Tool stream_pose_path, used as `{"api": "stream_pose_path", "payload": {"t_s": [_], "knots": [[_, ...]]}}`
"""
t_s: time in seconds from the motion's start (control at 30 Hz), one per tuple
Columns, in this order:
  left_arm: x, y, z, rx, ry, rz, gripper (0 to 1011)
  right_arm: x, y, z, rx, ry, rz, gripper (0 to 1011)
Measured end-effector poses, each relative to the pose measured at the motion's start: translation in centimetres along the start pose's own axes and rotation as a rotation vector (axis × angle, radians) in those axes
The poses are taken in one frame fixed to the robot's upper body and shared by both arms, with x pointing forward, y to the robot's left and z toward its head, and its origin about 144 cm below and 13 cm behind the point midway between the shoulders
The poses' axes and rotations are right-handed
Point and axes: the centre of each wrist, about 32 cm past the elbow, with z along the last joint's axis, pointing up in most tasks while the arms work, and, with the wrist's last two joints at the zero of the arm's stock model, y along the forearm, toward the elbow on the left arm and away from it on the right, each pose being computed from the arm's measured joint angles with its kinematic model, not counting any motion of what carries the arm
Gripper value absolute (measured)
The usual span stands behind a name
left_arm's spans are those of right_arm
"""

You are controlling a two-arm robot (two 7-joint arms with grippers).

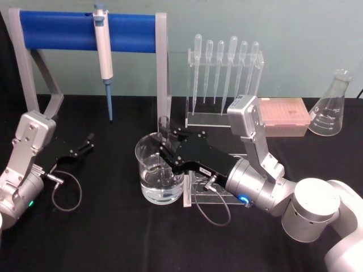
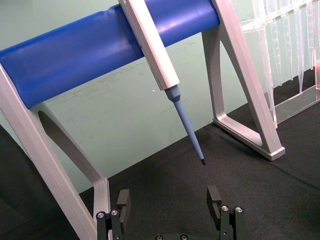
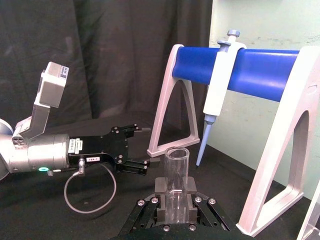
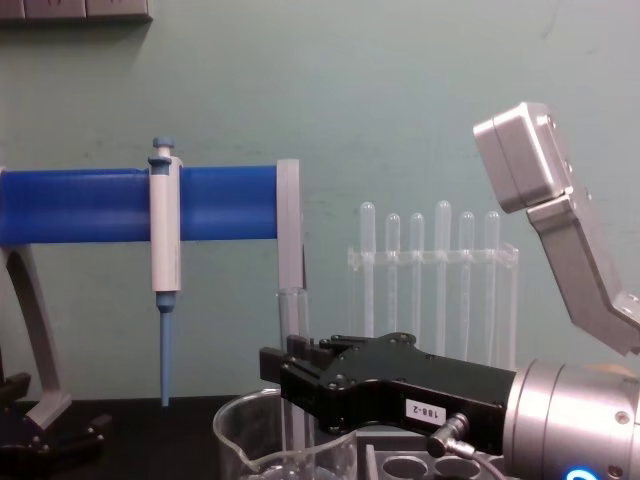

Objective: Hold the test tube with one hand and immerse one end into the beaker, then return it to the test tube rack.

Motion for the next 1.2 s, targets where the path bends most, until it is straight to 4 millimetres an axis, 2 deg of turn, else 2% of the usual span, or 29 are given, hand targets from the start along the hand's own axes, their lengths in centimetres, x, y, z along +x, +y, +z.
{"api": "stream_pose_path", "payload": {"t_s": [1.2], "knots": [[0.00, 0.00, 0.00, 0.000, 0.000, 0.000, 1000, 0.00, 0.00, 0.00, 0.000, 0.000, 0.000, 225]]}}
